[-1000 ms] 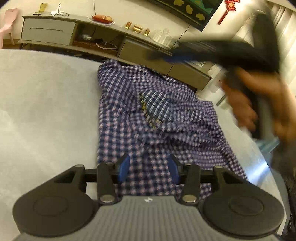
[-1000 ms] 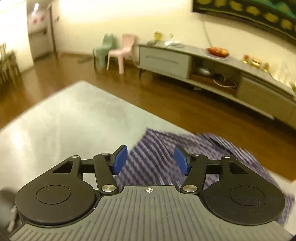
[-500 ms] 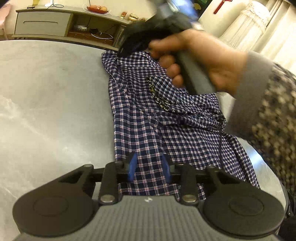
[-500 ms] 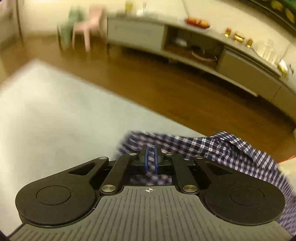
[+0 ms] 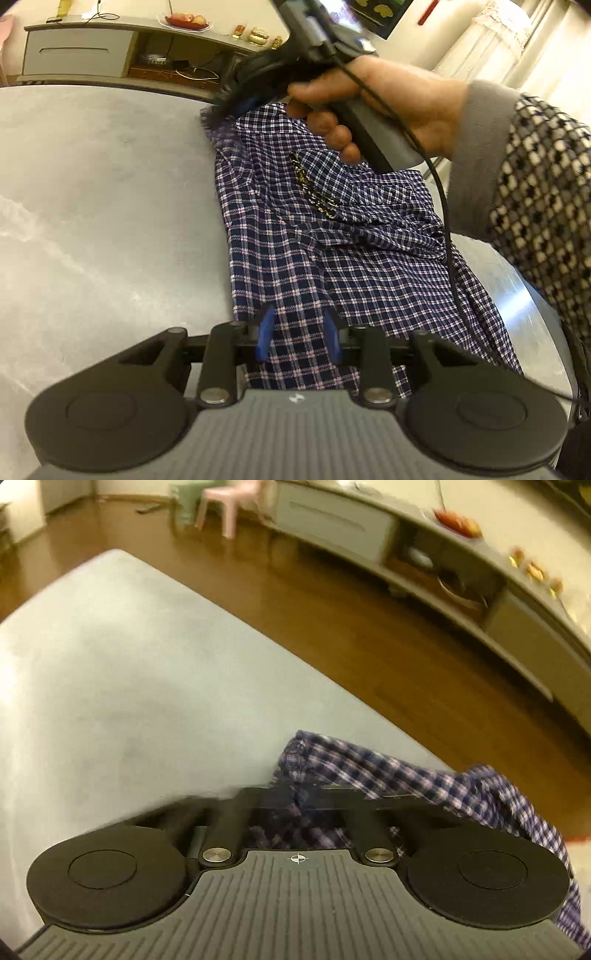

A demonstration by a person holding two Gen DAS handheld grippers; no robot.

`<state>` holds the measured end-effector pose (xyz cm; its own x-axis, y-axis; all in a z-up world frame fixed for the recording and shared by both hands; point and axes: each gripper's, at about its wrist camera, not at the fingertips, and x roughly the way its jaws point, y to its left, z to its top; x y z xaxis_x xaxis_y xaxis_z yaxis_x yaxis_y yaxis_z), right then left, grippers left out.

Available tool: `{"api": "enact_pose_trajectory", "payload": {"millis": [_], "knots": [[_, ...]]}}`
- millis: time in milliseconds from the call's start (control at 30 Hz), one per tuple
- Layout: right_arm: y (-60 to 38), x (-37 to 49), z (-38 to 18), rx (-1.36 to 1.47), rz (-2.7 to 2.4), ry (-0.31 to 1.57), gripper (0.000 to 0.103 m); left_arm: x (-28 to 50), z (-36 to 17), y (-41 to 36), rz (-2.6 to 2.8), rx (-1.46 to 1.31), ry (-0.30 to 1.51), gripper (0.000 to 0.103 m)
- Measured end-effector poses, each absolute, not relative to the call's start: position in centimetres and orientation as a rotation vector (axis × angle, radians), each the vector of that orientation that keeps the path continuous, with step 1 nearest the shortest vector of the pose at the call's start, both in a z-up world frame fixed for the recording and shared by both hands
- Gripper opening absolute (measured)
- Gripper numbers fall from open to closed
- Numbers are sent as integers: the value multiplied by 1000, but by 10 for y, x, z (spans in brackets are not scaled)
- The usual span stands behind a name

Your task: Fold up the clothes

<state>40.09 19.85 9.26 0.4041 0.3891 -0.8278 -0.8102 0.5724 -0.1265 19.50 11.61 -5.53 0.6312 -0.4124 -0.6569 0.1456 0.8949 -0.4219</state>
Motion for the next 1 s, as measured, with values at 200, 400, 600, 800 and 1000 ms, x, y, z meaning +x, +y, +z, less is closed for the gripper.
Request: {"api": "enact_pose_trajectory", "payload": {"millis": [200, 400, 600, 800, 1000], "knots": [[173, 417, 96, -367, 774, 822, 0, 193, -55, 118, -319, -333, 829, 27], [180, 424, 85, -437, 712, 800, 0, 200, -45, 130, -270, -347, 784, 28], [123, 413, 126, -340, 784, 771, 47, 213, -31, 158, -201, -419, 711, 33], [113, 413, 104, -581, 855, 810, 58, 223, -30, 175, -149, -462, 693, 33], [120, 394, 102, -725, 900, 761, 0, 229, -37, 169, -164, -431, 725, 33]]}}
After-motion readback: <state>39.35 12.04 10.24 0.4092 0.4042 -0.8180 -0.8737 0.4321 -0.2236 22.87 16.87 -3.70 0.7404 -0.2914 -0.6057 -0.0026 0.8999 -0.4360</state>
